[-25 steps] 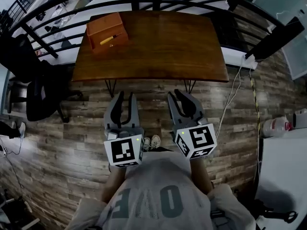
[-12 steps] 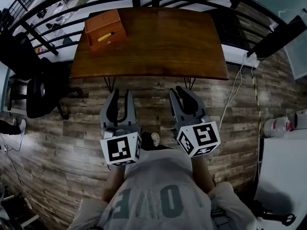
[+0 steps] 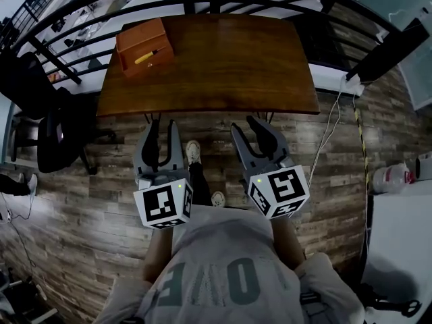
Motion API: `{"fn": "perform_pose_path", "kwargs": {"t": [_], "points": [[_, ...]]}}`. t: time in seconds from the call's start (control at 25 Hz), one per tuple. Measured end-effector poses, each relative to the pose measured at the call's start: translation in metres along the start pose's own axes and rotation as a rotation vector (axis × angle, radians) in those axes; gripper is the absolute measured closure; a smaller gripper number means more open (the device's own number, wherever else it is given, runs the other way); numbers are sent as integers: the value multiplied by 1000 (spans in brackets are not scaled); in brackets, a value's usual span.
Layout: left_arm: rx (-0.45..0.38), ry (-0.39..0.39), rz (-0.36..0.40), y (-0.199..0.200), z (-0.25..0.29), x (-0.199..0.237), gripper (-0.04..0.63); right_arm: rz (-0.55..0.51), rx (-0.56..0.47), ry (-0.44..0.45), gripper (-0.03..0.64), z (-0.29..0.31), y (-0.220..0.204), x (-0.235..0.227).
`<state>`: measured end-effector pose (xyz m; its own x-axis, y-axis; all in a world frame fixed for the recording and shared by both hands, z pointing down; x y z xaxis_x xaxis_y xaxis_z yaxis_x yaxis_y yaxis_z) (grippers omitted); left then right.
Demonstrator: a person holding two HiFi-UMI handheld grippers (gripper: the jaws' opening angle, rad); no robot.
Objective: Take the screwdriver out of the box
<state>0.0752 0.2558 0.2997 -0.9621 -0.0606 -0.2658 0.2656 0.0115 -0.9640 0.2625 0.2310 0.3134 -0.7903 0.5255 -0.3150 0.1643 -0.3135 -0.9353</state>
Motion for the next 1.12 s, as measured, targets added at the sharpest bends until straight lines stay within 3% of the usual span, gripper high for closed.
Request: {"fn": "perform_pose_path", "kwargs": {"t": [0.56, 1.12], "points": [[-51, -23, -16, -1, 61, 5, 476, 10, -42, -28, 482, 36, 13, -24], [6, -66, -44, -28, 142, 34, 476, 21, 17, -44, 482, 121, 22, -44]]}}
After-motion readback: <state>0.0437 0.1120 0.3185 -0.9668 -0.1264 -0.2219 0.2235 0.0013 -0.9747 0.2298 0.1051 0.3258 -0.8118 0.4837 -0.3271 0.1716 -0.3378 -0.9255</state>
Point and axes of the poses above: the fingertips, and each gripper's own axes: z forward along the fingers, x to its left, y out of its top, the point moved 5 cm from there along -z, backward along the fingers, and after that the axes turned 15 degrees about z, right-handed, at the moved point
